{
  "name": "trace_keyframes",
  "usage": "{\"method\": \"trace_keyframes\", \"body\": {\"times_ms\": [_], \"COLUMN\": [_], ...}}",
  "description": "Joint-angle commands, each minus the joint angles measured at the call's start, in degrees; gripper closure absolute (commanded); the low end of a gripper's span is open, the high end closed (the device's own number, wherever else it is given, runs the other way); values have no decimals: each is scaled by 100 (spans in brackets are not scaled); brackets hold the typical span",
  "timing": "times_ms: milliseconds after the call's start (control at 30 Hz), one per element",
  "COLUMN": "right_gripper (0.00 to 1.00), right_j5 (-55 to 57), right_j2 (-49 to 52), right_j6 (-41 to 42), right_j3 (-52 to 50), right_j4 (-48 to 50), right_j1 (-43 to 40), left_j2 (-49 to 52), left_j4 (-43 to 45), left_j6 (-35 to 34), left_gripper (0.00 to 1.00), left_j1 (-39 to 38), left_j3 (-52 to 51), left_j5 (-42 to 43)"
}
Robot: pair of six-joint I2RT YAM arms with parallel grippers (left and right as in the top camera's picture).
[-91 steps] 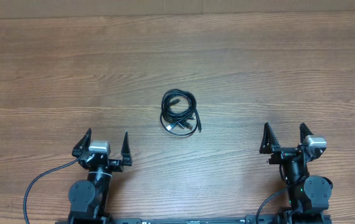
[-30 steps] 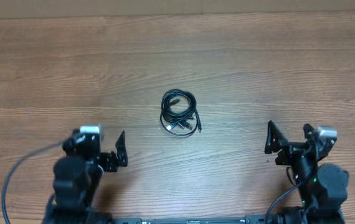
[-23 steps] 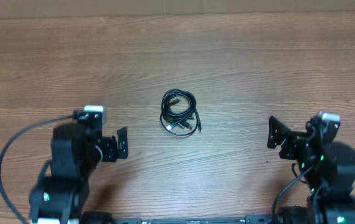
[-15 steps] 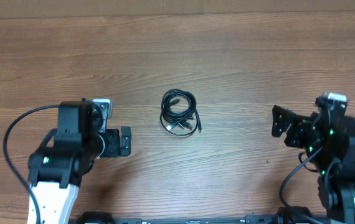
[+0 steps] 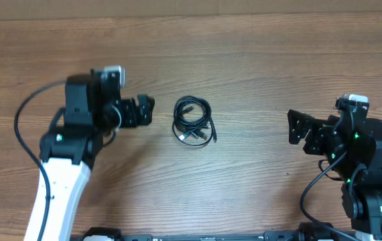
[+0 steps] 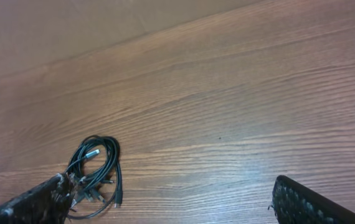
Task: Untangle cables
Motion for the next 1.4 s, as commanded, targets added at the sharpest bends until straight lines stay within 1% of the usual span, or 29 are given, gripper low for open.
{"method": "trace_keyframes", "body": {"times_ms": [0,67,133,200,267,400,500,600,667,767,900,967,1167,1300,1333,1367], "right_gripper": [0,0,0,0,0,0,0,0,0,0,0,0,0,0,0,0], "right_j5": [-50,-50,-50,-50,-50,-52,-52,-50,-50,-50,-52,-52,-52,-52,-52,-50], "right_j2": [-24,-24,-17,-4,22,92,133,138,138,138,138,138,138,138,138,138], "right_j6": [20,20,20,20,20,20,20,20,20,20,20,20,22,20,20,20], "right_j3": [136,136,136,136,136,136,136,136,136,136,136,136,136,136,136,136], "right_j4": [4,2,0,-2,-7,-44,-63,-66,-66,-66,-66,-66,-101,-175,-190,-195], "right_j1": [-15,-15,-15,-15,-15,-15,-15,-15,-15,-15,-15,-15,-15,-15,-15,-15], "left_j2": [538,907,1283,1521,1816,2430,2929,3405,3722,4183,4634,4787,5060,5187,5211,5239], "left_j4": [-291,-612,-737,-643,-501,-129,184,389,444,472,540,612,909,973,970,955], "left_j6": [203,323,509,608,892,1805,2149,2157,2033,2011,2011,2011,2009,1923,1921,1923], "left_gripper": [6,6,6,9,11,10,11,12,12,16,18,20,21,25,27,41], "left_j1": [-232,-382,-555,-697,-859,-1200,-1390,-1462,-1493,-1547,-1670,-1718,-1805,-1805,-1805,-1805], "left_j3": [1038,1532,1816,1816,1816,1816,1816,1816,1816,1816,1816,1816,1816,1814,1812,1810], "left_j5": [-601,-1036,-1117,-1121,-1119,-1121,-1121,-1110,-1097,-916,-922,-925,-1010,-1294,-1333,-1414]}}
